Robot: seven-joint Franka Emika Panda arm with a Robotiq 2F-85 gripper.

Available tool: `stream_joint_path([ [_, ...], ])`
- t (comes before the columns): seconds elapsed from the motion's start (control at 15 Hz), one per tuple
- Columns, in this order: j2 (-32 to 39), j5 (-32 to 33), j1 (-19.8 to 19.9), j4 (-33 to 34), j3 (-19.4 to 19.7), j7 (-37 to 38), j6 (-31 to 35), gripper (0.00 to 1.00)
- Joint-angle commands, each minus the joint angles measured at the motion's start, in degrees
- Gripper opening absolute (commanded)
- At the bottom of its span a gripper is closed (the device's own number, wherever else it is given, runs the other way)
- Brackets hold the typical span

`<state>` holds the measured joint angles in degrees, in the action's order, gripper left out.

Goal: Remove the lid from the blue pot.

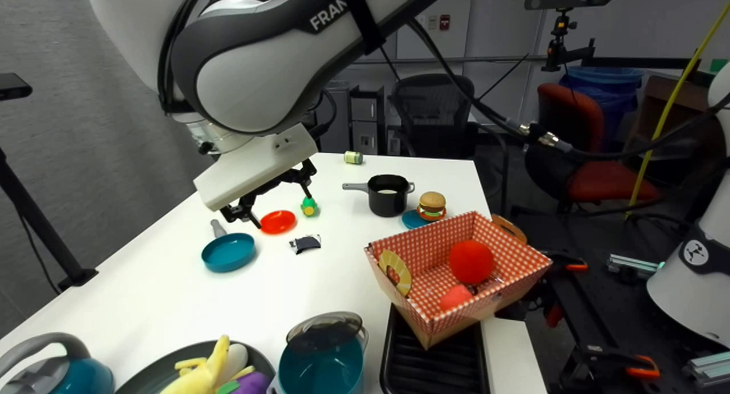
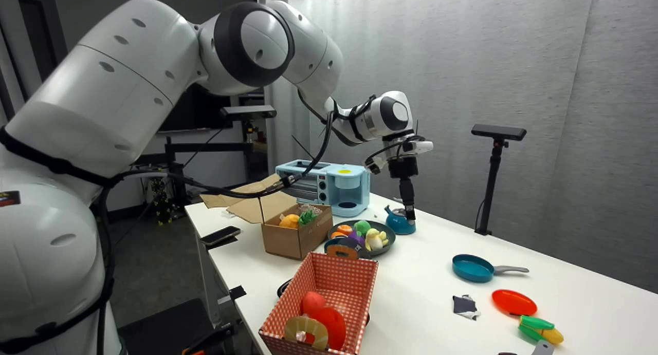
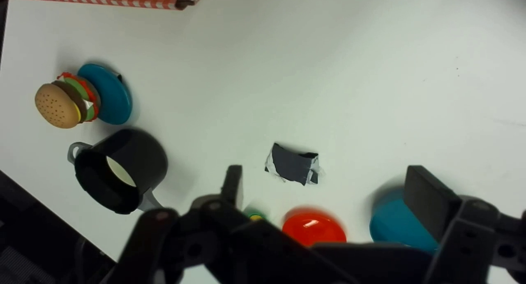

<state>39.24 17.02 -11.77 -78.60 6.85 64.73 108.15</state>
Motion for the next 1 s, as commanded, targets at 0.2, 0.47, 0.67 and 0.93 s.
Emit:
stream_joint_path([
  [0.2, -0.2, 4.0, -1.2, -0.8, 0.9, -0.3, -1.2, 1.0],
  [0.47, -0.8, 1.6, 0.2, -1.6, -1.2, -4.2, -0.9, 1.0],
  [0.67, 0.4, 2.3, -0.5, -0.7, -0.4, -2.8, -0.3, 1.0],
  [0.93, 0.4, 2.3, -0.5, -0.7, -0.5, -3.2, -0.3, 1.0],
])
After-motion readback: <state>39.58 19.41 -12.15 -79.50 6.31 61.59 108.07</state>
